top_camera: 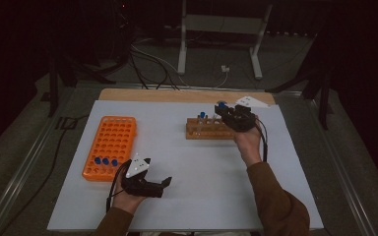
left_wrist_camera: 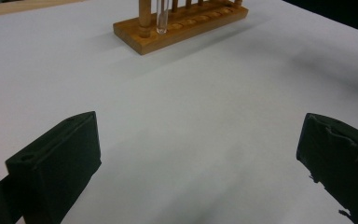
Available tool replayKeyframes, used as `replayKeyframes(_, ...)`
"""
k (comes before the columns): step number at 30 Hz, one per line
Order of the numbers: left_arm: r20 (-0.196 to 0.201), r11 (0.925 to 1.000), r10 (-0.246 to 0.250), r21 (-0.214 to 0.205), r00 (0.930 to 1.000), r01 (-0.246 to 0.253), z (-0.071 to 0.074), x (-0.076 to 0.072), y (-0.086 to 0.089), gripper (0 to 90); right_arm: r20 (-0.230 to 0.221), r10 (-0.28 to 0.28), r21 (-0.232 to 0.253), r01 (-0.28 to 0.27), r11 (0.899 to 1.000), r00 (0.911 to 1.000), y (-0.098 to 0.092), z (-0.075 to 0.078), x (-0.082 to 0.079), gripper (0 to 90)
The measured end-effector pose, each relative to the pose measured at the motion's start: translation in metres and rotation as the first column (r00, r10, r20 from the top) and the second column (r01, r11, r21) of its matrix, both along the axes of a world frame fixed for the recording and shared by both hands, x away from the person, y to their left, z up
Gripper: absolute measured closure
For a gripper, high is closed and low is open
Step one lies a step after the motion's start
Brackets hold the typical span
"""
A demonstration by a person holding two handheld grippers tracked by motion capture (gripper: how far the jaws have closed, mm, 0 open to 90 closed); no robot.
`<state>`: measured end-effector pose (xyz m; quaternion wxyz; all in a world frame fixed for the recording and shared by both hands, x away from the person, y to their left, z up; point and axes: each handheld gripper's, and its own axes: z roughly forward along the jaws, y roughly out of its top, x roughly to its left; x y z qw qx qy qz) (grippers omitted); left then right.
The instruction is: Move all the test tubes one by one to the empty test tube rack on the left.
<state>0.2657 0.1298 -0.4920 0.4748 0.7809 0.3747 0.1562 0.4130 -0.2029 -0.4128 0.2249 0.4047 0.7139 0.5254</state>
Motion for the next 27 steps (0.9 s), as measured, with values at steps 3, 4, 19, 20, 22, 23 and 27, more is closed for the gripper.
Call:
replayKeyframes(3,-0.005,0.9999,0.0,-0.012,1.0,0.0,0.0,0.003,-0.001,0.8,-0.005,0.012,0.002,-0.012,1.0,0.9999,-0.002,0.001,-0.004,76.5)
replayKeyframes(4,-0.002,0.9998,0.003,-0.019,1.0,-0.003,0.002,0.004,-0.001,1.6,-0.008,0.016,0.007,-0.016,1.0,0.9998,-0.002,0.001,-0.006,76.5)
replayKeyframes(19,0.082,0.9987,0.001,-0.051,0.9966,0.003,0.032,0.032,-0.028,6.7,-0.072,0.092,-0.012,-0.093,0.996,0.9931,0.0,-0.004,-0.025,76.5)
replayKeyframes(20,0.085,0.999,-0.004,-0.043,0.9963,0.008,0.034,0.035,-0.033,7.4,-0.075,0.101,-0.015,-0.103,0.995,0.992,0.002,-0.005,-0.026,76.4)
replayKeyframes(22,0.079,0.9994,-0.015,-0.029,0.9967,0.017,0.036,0.04,-0.041,7.9,-0.085,0.117,-0.014,-0.119,0.993,0.9894,0.006,-0.005,-0.029,76.4)
replayKeyframes(23,0.078,0.9995,-0.024,-0.021,0.9967,0.026,0.037,0.044,-0.046,8.4,-0.087,0.124,-0.015,-0.125,0.992,0.9885,0.007,-0.005,-0.03,76.4)
replayKeyframes(27,0.083,0.9992,-0.038,-0.013,0.9958,0.039,0.041,0.055,-0.061,18.3,-0.105,0.145,-0.014,-0.148,0.989,0.9837,0.014,-0.006,-0.035,76.4)
